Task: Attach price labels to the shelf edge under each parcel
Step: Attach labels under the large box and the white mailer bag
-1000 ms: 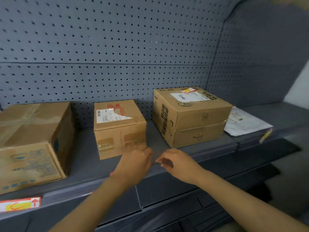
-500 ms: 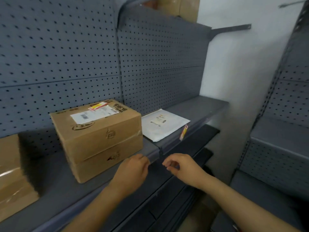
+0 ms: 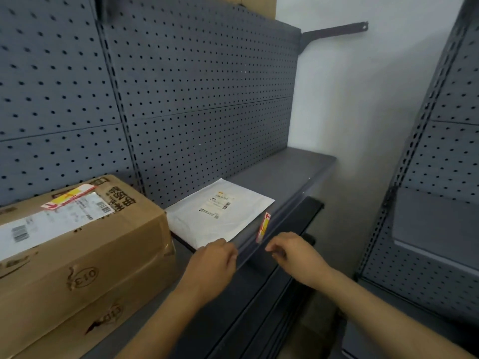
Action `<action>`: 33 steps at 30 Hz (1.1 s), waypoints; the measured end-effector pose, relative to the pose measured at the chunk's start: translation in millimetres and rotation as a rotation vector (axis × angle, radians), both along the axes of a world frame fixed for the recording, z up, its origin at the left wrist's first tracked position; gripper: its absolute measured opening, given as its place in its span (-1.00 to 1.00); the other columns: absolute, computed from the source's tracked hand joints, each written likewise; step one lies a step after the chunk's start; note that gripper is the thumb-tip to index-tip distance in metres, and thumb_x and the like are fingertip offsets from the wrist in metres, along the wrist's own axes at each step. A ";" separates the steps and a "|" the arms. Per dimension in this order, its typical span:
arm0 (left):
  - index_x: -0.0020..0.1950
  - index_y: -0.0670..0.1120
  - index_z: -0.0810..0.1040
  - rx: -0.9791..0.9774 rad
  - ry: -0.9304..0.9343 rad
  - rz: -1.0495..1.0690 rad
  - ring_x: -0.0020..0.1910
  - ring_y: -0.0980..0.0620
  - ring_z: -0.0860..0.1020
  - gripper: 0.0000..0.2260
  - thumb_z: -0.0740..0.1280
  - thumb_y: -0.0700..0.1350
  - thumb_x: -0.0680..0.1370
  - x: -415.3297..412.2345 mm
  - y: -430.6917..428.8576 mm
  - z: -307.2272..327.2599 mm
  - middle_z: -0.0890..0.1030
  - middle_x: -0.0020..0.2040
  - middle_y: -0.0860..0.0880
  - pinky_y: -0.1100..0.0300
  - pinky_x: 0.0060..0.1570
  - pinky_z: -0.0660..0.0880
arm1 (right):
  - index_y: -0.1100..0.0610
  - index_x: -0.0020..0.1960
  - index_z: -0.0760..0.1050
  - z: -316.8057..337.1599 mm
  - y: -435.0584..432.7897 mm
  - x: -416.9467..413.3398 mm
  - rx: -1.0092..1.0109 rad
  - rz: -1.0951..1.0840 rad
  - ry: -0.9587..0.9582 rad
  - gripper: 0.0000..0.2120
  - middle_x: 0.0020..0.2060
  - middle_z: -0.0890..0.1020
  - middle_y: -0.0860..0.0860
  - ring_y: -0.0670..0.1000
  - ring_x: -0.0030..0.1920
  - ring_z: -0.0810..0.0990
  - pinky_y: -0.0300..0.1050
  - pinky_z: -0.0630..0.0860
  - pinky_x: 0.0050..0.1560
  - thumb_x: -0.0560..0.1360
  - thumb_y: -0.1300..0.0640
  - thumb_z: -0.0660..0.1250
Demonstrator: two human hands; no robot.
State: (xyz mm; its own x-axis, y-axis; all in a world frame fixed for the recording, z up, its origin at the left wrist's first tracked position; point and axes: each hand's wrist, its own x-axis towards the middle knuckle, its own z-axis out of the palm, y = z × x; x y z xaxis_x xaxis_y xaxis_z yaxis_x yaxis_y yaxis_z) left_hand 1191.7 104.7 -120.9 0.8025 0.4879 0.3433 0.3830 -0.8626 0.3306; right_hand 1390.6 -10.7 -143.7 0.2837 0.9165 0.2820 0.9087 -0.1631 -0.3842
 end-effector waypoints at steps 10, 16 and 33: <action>-0.04 -0.02 0.52 -0.007 0.054 -0.047 -0.14 0.01 0.51 -0.84 0.17 -0.05 0.58 55.4 50.8 -7.3 0.56 -0.07 0.01 0.03 -0.08 0.48 | 0.08 -0.08 0.56 11.2 83.8 43.6 -0.034 0.219 -0.458 -0.79 -0.11 0.63 -0.02 0.07 -0.06 0.53 -0.01 0.50 -0.09 0.30 0.25 0.42; 0.00 0.02 0.54 -0.037 0.032 -0.053 -0.14 0.07 0.52 -0.85 0.17 -0.04 0.59 73.2 61.3 -9.5 0.57 -0.05 0.06 0.08 -0.07 0.50 | 0.03 -0.09 0.56 6.1 98.8 69.9 -0.172 0.270 -0.564 -0.85 -0.11 0.65 -0.04 0.04 -0.01 0.56 -0.02 0.44 0.14 0.37 0.20 0.37; 0.07 0.03 0.57 0.009 -0.005 0.085 -0.02 0.08 0.49 -0.83 0.20 -0.07 0.58 87.6 47.0 -9.0 0.58 0.00 0.08 0.15 0.01 0.45 | 0.02 -0.08 0.64 29.0 94.0 96.3 -0.038 0.366 -0.299 -0.92 -0.18 0.68 -0.03 0.01 -0.13 0.58 -0.05 0.45 0.09 0.46 0.11 0.37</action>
State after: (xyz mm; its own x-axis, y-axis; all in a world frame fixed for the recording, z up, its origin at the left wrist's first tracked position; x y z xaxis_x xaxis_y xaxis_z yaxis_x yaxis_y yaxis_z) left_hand 1279.3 151.7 -129.9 0.7564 0.5516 0.3516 0.4538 -0.8296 0.3253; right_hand 1486.9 83.2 -114.7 -0.1483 0.9524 0.2664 0.9789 0.1796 -0.0971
